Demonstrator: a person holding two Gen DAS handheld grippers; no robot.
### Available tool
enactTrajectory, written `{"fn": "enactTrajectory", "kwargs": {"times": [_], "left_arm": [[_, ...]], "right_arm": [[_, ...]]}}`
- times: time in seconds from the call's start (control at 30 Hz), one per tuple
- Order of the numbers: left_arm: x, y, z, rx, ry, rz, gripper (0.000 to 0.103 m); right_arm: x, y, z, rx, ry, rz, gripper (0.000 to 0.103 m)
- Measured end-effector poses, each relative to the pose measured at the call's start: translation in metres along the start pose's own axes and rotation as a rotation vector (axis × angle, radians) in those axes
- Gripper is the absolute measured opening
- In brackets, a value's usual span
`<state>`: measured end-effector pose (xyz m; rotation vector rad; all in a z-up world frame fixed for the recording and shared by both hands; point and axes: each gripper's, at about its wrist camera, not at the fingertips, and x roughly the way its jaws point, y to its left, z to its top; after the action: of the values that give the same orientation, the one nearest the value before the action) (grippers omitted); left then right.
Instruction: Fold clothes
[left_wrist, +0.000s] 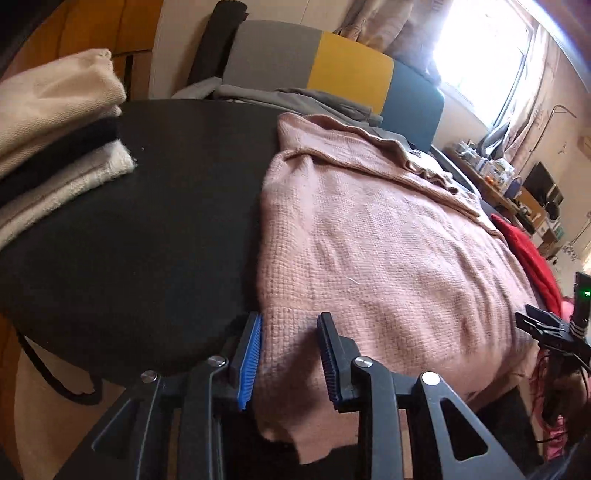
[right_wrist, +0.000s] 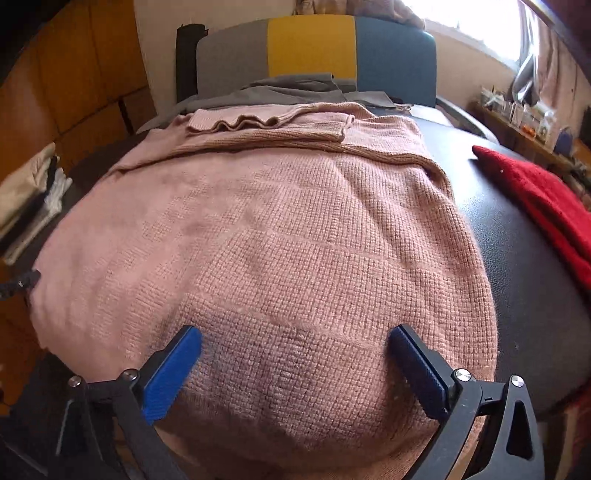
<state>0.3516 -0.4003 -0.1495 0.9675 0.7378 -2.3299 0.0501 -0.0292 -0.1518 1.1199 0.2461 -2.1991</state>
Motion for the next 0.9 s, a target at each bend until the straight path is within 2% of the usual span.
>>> {"fn": "enactTrajectory", "kwargs": {"times": [0.13,0.23,0.3,0.37,0.43,0.63,0.73,0.8,0.9], "left_arm": [[-0.002,0.0,-0.003,-0.013,0.009,-0.027,0.029],[-0.003,0.001,-0.005,-0.023,0.014,-0.041,0.029],[-0.004,0.0,-0.005,-0.023,0.016,-0.043,0.029],[-0.003,-0.001,-0.002,-0.026,0.019,-0.063,0.029],[0.0,-0.003,0.0,-0.023,0.017,-0.071,0.029],[0.0,-0.004,-0.006,-0.014,-0.012,-0.082,0.034],[-0.001,-0.003,-0.006,-0.018,-0.01,-0.098,0.038],[0.0,-0.007,-0.006,0.006,-0.005,-0.096,0.042],[0.001,-0.014,-0.006,0.051,0.003,-0.088,0.046]], "right_arm": [[-0.039,-0.038,-0.005,0.167,-0.06,0.084,0.103],[-0.056,-0.073,-0.022,0.305,-0.024,0.102,0.103],[-0.061,-0.097,-0.037,0.386,-0.013,0.086,0.098],[-0.066,-0.119,-0.049,0.468,-0.022,0.093,0.082],[-0.064,-0.133,-0.054,0.536,-0.06,0.132,0.079],[-0.05,-0.139,-0.062,0.564,-0.056,0.25,0.075],[-0.041,-0.138,-0.076,0.584,0.0,0.335,0.048],[-0.035,-0.138,-0.086,0.6,0.042,0.393,0.048],[-0.026,-0.133,-0.088,0.586,0.077,0.415,0.048]]}}
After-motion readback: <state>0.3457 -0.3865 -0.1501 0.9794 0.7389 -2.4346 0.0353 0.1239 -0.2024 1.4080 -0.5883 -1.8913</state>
